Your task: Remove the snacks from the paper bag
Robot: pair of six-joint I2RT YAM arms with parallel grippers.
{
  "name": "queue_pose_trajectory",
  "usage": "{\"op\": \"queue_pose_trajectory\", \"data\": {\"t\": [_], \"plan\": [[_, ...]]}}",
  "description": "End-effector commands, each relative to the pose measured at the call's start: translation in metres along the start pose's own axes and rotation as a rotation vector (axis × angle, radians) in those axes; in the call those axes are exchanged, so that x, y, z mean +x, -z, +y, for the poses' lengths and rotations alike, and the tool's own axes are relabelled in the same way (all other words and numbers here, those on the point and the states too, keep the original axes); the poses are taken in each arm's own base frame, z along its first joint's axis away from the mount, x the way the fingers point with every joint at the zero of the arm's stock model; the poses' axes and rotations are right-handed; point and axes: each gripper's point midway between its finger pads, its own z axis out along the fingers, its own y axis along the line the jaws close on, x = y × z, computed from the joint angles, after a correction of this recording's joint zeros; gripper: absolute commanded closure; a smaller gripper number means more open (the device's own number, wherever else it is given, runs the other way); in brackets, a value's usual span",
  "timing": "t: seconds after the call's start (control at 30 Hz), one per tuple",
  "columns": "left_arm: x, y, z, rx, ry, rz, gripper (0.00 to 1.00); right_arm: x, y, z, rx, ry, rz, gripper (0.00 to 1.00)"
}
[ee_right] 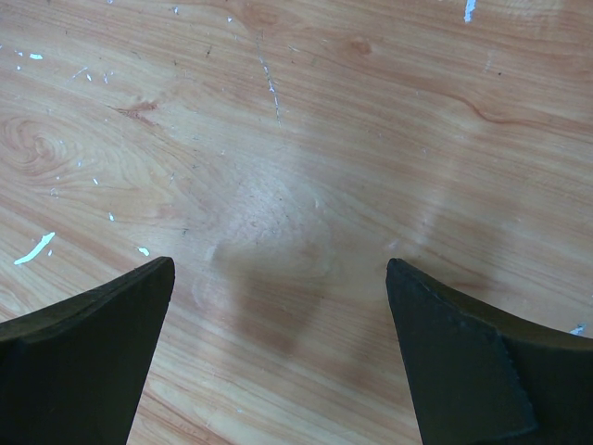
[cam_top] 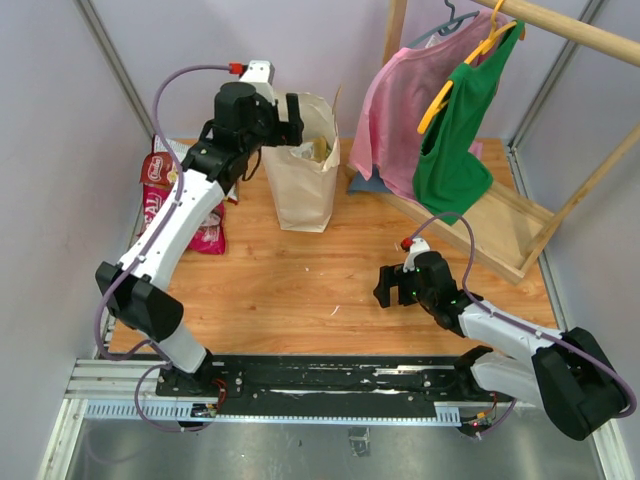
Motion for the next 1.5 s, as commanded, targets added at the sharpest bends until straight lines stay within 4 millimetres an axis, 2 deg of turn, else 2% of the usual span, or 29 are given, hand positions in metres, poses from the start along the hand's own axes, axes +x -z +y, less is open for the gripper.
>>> {"op": "queue_pose_trajectory", "data": {"t": [0.0,0.07,0.2,0.4,0.47,0.6,0.7,0.9,1.07,1.2,1.33,1.47], "plan": [[0.039,0.000,-0.007,0.023,0.042,0.145,0.00,-0.008,0.000,0.004,0.001,0.031,-0.014,0.01],[0.042,0.004,-0.006,0.009,0.087,0.139,0.00,-0.009,0.000,0.004,0.000,0.030,-0.013,0.01],[0.035,0.020,-0.001,0.000,0.133,0.052,0.00,-0.008,-0.001,0.005,-0.007,0.031,-0.007,0.01],[0.012,0.028,-0.003,0.020,0.117,-0.025,0.03,-0.009,0.000,0.006,-0.009,0.034,-0.010,0.02],[0.015,0.029,-0.010,0.061,0.111,-0.002,0.04,-0.010,0.000,0.006,-0.005,0.035,-0.014,0.01],[0.025,0.030,-0.002,-0.007,0.197,0.036,0.00,-0.010,0.001,0.005,-0.003,0.036,-0.017,0.01],[0.023,0.037,0.002,-0.042,0.334,-0.017,0.00,-0.010,0.001,0.006,-0.005,0.035,-0.014,0.02],[0.019,0.065,0.037,-0.287,0.760,-0.109,0.00,-0.009,0.000,0.006,-0.007,0.036,-0.012,0.01],[0.019,0.078,0.030,-0.275,1.049,-0.117,0.00,-0.009,0.000,0.007,-0.009,0.035,-0.011,0.01],[0.030,0.066,0.019,-0.297,1.158,-0.026,0.01,-0.009,0.000,0.007,-0.011,0.035,-0.009,0.01],[0.041,0.037,-0.004,-0.255,1.164,0.090,0.03,-0.009,0.001,0.007,-0.010,0.038,-0.010,0.01],[0.053,0.016,-0.010,-0.279,1.172,0.139,0.04,-0.010,0.002,0.006,-0.003,0.039,-0.013,0.01]]}}
